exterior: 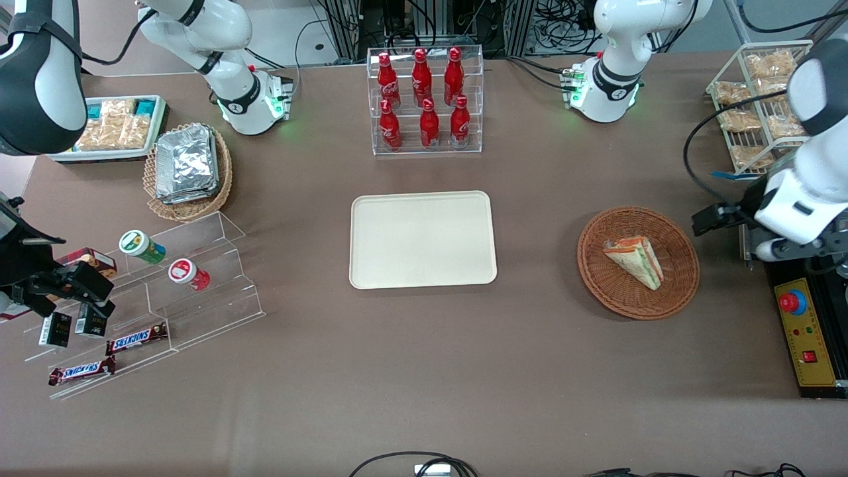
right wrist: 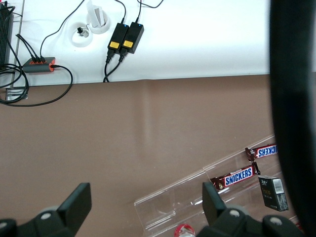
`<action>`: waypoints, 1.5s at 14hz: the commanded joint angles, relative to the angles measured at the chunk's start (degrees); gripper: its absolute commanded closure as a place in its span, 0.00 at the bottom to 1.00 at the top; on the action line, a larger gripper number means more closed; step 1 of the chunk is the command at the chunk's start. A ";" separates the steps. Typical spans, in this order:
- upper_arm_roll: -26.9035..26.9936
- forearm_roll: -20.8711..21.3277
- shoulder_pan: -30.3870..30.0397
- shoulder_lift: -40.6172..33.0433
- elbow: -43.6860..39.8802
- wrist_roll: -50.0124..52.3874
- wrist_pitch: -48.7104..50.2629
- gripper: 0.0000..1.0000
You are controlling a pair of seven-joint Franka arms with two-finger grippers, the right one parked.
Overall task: Place sandwich from basket to tray
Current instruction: 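Move the left gripper over the wrapped sandwich in the wicker basket, then lower the left gripper and close it on the sandwich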
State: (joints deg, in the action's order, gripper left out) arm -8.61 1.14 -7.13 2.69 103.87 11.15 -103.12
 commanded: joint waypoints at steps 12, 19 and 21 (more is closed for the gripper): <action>0.09 0.26 -0.25 -3.75 32.96 22.86 -36.07 0.00; 0.09 0.26 -0.25 1.87 34.21 27.69 -43.82 0.00; 0.00 0.26 -0.16 3.54 34.30 29.27 -46.19 0.00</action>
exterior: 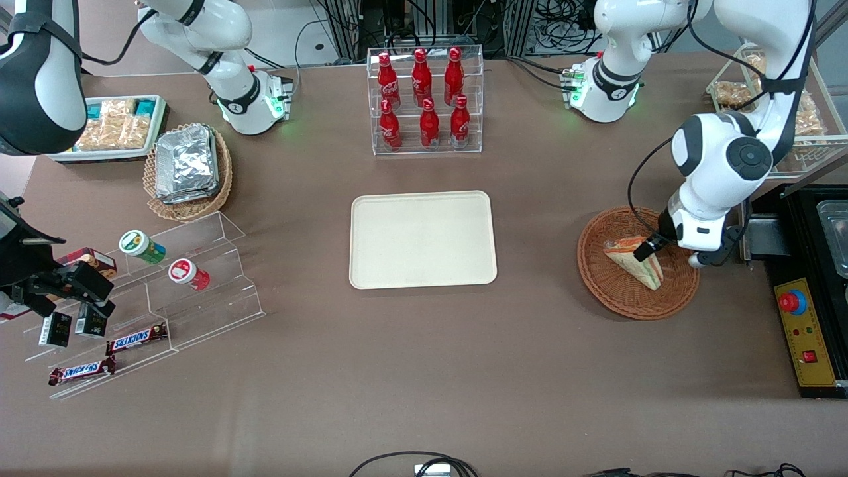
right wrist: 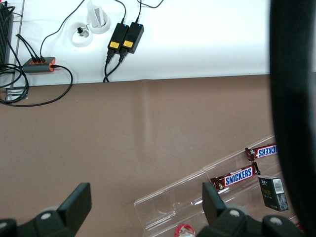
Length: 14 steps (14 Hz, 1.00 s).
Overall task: Place sandwich from basket to tray
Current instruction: 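Lower the left gripper and close it on the sandwich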
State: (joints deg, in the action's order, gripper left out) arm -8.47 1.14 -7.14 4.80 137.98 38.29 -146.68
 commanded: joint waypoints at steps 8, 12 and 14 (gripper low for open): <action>-0.14 0.26 0.72 7.15 0.18 7.41 -7.74 0.14; -0.14 0.35 0.72 8.03 0.09 7.33 -7.74 1.00; -0.14 0.70 0.72 8.12 0.00 7.33 -7.74 1.00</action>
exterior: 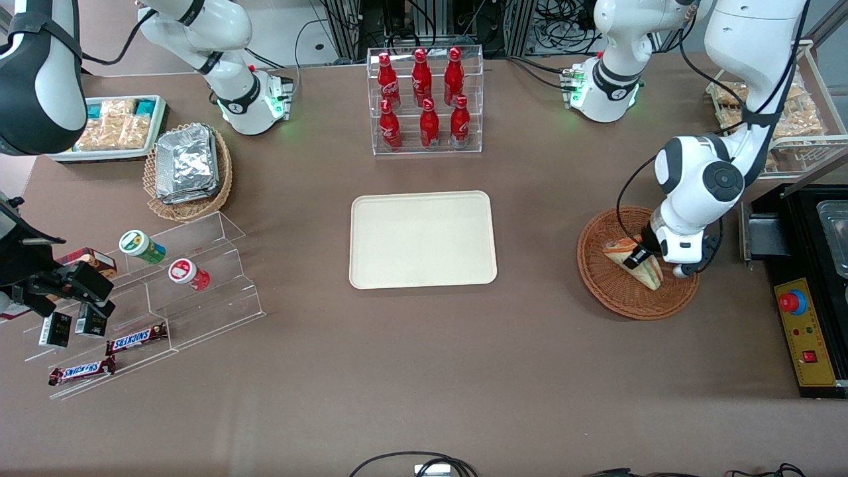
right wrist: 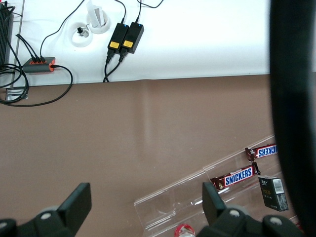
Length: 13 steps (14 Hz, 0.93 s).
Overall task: Place sandwich from basket to tray
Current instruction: 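Lower the left gripper and close it on the sandwich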
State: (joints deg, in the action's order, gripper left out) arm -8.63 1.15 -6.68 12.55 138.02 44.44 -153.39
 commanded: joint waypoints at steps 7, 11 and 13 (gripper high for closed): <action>-0.59 3.32 0.27 -7.43 -1.87 0.21 8.87 1.00; -5.50 4.04 0.27 -10.17 -9.41 -0.84 23.36 1.00; -8.31 4.04 0.27 -10.09 -15.03 -0.15 30.66 1.00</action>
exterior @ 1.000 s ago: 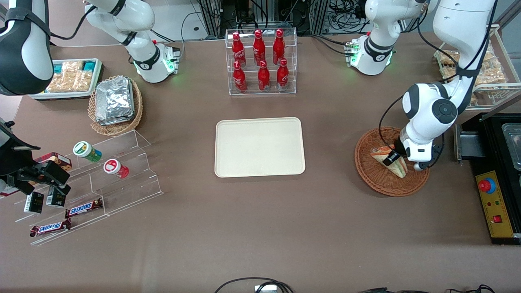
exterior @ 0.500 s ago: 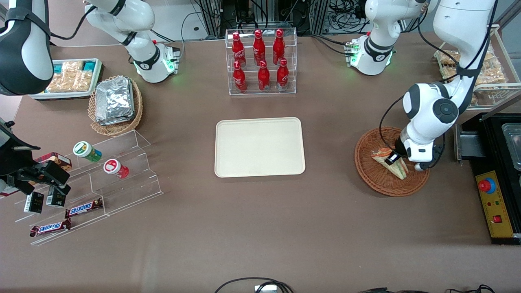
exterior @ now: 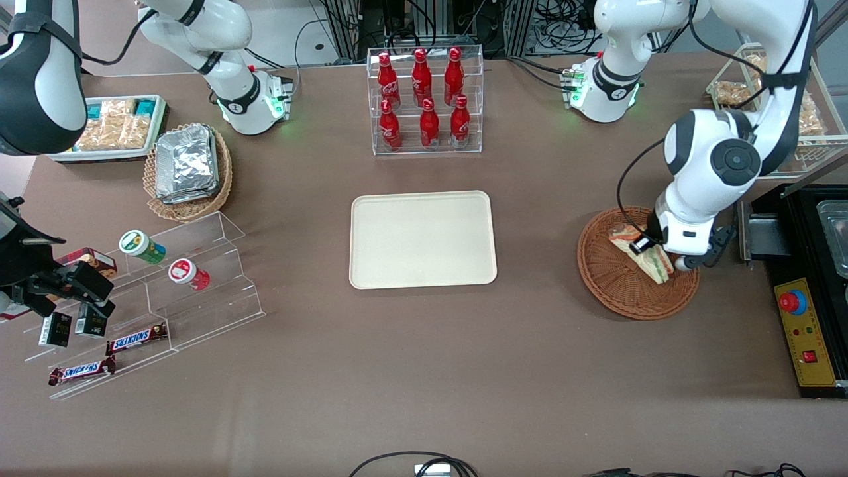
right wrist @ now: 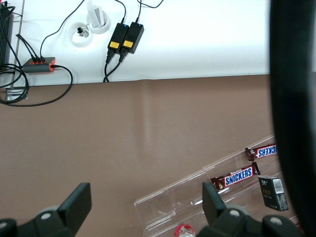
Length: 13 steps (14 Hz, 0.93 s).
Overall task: Place sandwich from basket to tray
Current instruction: 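Lift the sandwich and carry it toward the cream tray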
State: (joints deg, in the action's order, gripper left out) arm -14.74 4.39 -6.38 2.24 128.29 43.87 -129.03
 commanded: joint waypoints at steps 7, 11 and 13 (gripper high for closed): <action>-17.49 0.97 -0.03 1.98 -12.09 0.42 9.94 1.00; -26.02 3.08 1.01 5.75 -12.36 -0.54 6.78 1.00; -26.48 4.91 5.66 7.69 -12.10 -0.28 6.77 1.00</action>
State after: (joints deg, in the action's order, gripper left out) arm -40.61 7.02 -4.11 6.92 117.79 43.84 -122.22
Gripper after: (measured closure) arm 0.802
